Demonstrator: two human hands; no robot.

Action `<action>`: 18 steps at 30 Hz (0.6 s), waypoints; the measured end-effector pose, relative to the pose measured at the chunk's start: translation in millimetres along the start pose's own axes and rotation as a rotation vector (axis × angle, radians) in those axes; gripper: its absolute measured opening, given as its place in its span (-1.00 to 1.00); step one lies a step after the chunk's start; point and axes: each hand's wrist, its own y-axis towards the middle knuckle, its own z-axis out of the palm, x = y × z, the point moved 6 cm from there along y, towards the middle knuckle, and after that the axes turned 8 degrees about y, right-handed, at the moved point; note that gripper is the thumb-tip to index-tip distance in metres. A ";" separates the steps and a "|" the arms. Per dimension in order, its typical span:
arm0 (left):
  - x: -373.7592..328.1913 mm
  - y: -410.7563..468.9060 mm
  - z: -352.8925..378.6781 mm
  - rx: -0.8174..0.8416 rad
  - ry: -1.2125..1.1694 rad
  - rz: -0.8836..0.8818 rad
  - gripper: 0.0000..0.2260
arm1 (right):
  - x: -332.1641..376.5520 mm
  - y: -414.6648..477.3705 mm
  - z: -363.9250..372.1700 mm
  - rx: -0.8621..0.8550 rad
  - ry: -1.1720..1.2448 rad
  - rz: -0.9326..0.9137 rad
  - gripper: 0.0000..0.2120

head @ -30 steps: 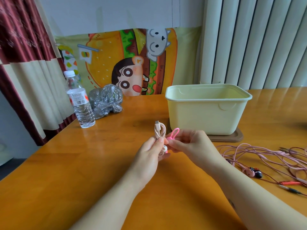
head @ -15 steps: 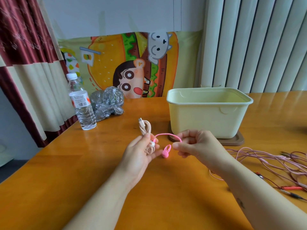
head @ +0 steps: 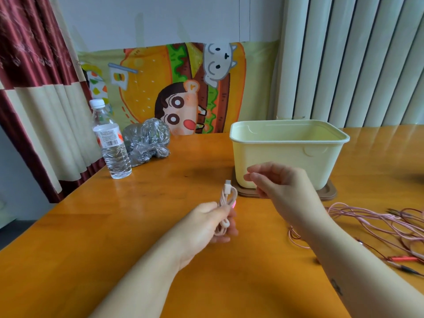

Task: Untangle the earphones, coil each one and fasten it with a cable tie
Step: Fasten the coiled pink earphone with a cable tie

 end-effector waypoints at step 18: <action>6.6 6.7 4.5 0.131 -0.567 -0.077 -0.80 | 15.9 -19.5 34.0 0.255 -0.551 -0.382 -0.91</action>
